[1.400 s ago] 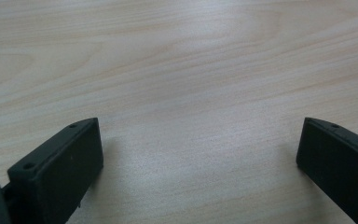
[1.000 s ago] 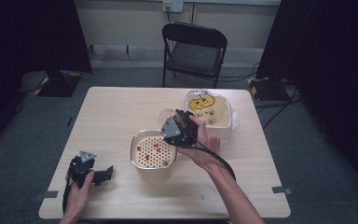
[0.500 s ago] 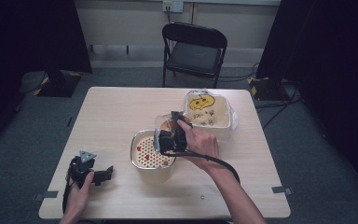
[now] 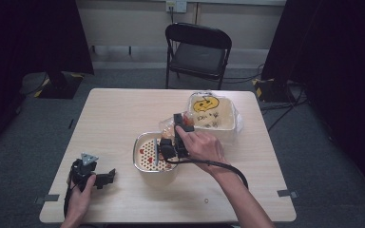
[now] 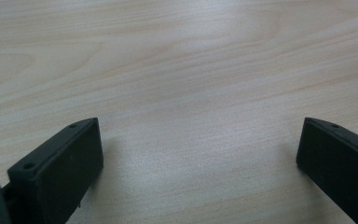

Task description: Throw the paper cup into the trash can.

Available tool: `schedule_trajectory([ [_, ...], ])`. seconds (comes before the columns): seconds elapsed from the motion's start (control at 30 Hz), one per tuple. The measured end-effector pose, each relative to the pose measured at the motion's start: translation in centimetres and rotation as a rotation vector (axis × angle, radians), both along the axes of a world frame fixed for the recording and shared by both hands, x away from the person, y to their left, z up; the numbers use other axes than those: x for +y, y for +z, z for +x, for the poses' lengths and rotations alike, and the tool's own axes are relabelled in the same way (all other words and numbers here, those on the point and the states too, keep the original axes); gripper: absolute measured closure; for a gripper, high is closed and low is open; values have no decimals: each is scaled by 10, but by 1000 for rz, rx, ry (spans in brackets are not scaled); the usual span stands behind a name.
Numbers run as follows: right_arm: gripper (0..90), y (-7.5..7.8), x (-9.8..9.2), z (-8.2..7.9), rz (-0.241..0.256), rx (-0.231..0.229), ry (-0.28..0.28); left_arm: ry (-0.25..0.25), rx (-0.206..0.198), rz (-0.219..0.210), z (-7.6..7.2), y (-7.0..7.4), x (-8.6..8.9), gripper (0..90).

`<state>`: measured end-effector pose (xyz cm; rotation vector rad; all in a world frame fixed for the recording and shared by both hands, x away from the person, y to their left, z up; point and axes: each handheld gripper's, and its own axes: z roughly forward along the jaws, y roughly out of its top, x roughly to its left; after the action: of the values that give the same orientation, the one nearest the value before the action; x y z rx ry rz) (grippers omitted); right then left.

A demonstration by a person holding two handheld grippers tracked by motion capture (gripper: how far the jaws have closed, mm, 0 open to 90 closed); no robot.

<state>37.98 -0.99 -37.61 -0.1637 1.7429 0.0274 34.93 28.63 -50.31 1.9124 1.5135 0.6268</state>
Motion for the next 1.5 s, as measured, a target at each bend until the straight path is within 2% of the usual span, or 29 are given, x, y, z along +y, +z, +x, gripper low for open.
schedule_trajectory([
  [0.17,509,0,2,-1,-35,-16,9,0,0,0,0,0,0,0],
  [0.2,508,-1,4,-2,-78,-46,14,0,0,0,0,0,0,0],
  [0.27,510,-4,5,-3,-107,-70,21,0,0,0,0,0,0,0],
  [0.4,511,-9,5,-5,-192,-152,42,0,0,0,0,0,0,0],
  [0.6,513,-13,5,-7,-290,-224,55,0,0,-1,0,0,0,0],
  [0.73,517,-14,2,-8,-335,-261,62,0,1,0,0,0,0,0],
  [0.83,519,-15,1,-9,-395,-286,75,0,0,0,0,0,0,0],
  [0.93,520,-17,-1,-11,-418,-314,84,0,0,0,0,0,0,0],
  [1.07,524,-19,0,-15,-476,-349,97,0,0,0,0,0,0,0],
  [1.1,524,-19,1,-17,-511,-377,113,0,0,0,0,0,0,0],
  [1.17,525,-18,3,-21,-524,-381,132,0,0,1,0,0,0,0],
  [1.2,526,-18,3,-21,-548,-393,133,0,0,0,0,0,0,0],
  [1.3,526,-14,2,-21,-568,-400,125,0,0,0,0,0,0,0],
  [1.5,530,-14,1,-21,-565,-393,133,0,0,0,0,0,0,0],
])
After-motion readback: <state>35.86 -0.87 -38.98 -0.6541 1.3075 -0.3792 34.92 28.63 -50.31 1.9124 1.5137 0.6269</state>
